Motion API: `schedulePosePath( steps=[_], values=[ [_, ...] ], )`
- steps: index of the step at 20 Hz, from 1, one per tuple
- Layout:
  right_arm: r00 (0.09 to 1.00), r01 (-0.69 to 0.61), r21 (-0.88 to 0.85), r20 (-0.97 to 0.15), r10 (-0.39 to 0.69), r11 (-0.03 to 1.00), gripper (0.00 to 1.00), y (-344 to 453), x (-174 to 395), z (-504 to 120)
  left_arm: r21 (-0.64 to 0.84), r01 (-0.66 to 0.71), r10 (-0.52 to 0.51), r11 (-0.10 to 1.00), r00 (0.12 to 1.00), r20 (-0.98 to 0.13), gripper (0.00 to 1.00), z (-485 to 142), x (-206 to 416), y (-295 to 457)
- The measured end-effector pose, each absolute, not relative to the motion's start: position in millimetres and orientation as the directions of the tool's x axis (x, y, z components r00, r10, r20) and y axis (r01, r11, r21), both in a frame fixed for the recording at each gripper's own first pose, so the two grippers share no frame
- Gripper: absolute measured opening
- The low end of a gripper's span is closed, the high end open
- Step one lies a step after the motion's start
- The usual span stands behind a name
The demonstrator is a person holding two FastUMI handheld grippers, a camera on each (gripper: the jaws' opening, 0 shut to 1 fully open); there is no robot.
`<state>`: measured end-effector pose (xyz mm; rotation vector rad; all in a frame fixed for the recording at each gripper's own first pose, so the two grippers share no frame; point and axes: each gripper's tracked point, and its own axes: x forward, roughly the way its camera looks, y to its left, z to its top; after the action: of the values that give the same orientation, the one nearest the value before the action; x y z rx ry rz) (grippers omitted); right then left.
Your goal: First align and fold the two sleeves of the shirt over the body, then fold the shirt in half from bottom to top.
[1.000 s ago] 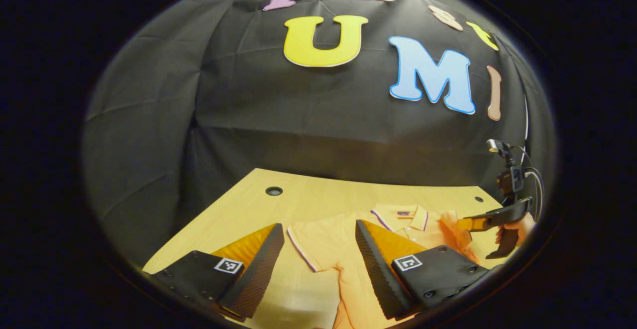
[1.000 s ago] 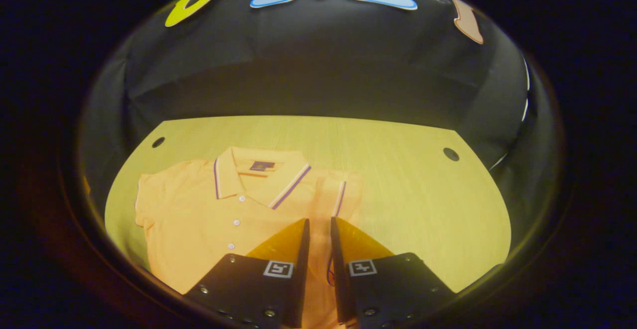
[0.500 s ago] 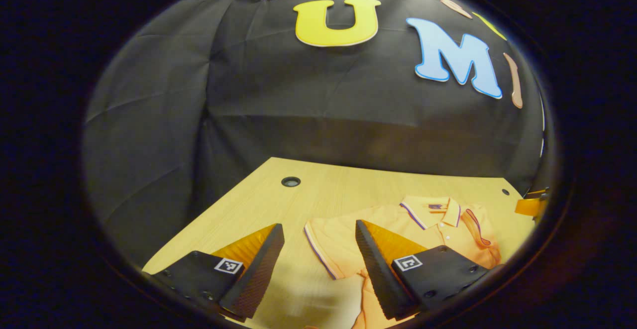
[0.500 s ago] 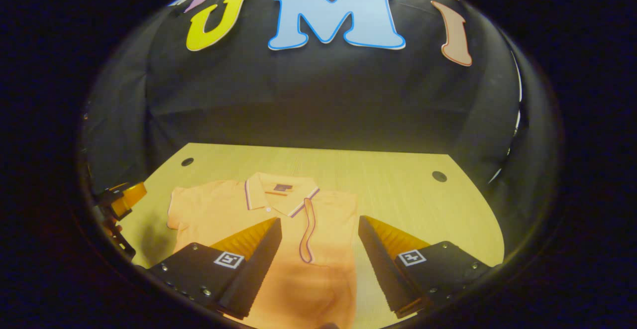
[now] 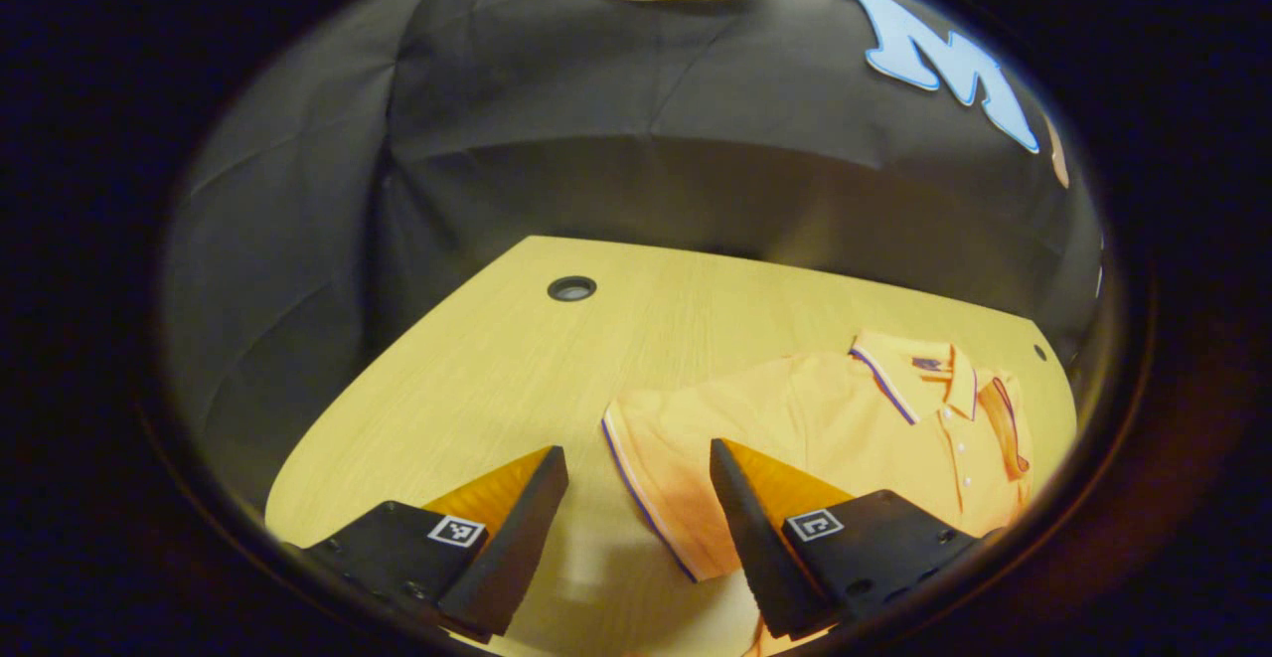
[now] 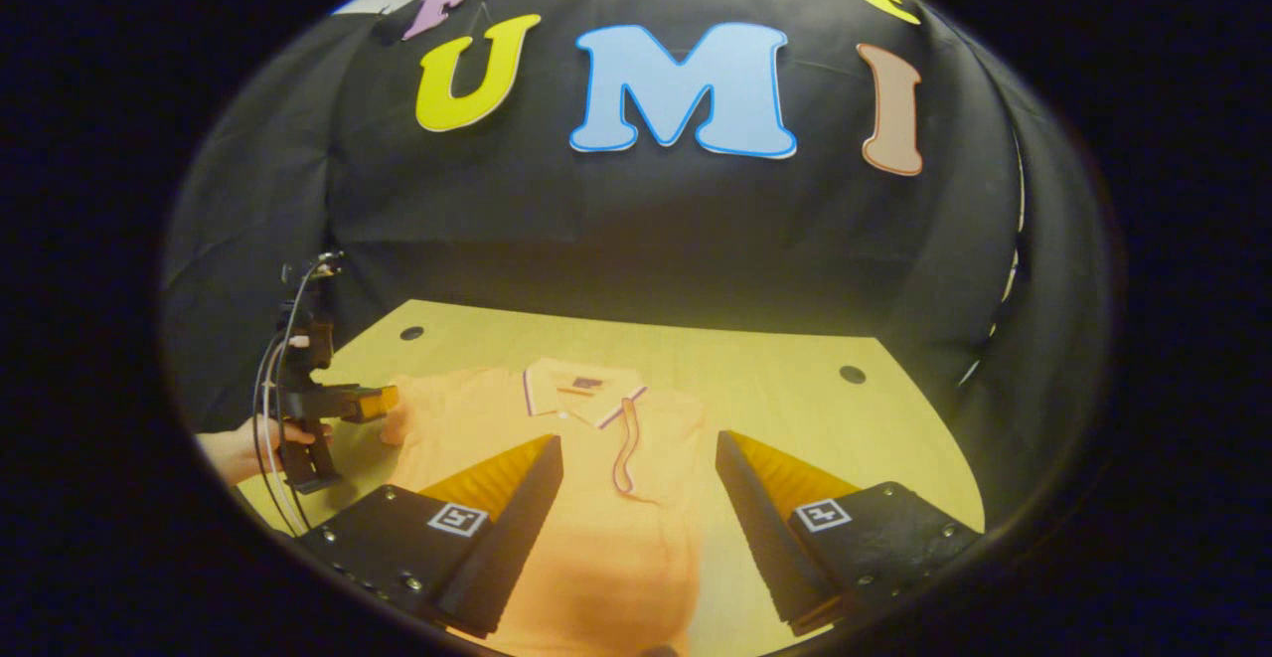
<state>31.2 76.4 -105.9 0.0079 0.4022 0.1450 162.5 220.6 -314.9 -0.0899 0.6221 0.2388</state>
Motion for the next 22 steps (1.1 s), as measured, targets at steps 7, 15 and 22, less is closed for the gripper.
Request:
schedulePosePath(
  steps=[7,15,22],
  values=[
    [0.905,-0.157,0.032,-0.396,0.157,0.987,0.96,87.2,-5.6,-102.9,0.05,-0.208,0.193,0.977,0.751,-0.631,0.94,-342.6,174.7,213.9],
    [0.896,-0.107,0.091,-0.423,0.136,0.99,0.97,79.7,-28.4,-110.2,0.051,-0.169,0.164,0.984,0.764,-0.625,0.33,-343.5,184.7,196.8],
    [0.901,-0.064,0.069,-0.425,0.087,0.996,0.96,58.1,-42.7,-111.7,0.123,-0.15,0.194,0.981,0.791,-0.58,0.06,-309.1,188.7,181.0]
  ],
)
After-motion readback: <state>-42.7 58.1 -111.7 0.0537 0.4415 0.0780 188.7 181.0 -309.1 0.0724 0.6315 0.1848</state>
